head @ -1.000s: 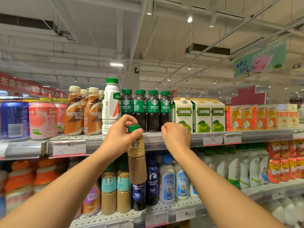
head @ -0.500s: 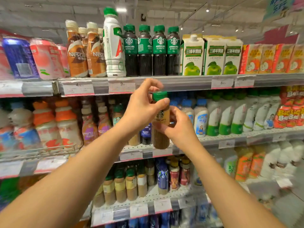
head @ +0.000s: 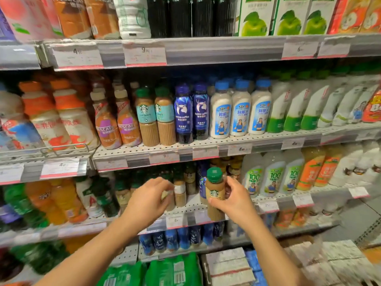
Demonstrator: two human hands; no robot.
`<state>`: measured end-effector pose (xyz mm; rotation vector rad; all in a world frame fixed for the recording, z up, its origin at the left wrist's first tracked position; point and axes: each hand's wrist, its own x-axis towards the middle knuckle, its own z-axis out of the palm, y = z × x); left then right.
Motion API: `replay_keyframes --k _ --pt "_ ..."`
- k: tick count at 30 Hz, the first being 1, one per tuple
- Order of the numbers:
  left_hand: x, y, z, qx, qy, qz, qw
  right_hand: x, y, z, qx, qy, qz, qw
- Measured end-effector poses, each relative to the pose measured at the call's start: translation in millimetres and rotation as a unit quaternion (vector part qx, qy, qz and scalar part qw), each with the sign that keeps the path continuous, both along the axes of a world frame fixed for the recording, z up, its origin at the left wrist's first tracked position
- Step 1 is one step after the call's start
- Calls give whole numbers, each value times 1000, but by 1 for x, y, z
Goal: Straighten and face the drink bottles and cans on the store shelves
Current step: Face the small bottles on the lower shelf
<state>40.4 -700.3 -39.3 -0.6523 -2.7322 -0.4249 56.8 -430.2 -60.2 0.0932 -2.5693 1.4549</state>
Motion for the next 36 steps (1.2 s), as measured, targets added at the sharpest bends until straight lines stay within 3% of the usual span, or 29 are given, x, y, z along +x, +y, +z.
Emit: replay_keyframes --k 6,13,19,25,31,36 --pt "-49 -13 -20 -89 -46 60 993 -18 -24 -45 20 -50 -26 998" --pt "-109 25 -20 -114 -121 92 982 -73 -60 -92 53 -94 -88 990" --pt "-141 45 -25 -115 -162 90 976 -91 -76 -98 139 -70 -115 981" --pt "-150 44 -38 -131 -175 88 972 -96 -84 -79 293 -82 -96 948" --pt "-155 41 -48 -113 -172 77 975 -115 -74 -63 327 -130 -46 935" --pt "-162 40 -51 -126 -182 69 973 -122 -73 -51 367 -71 21 927"
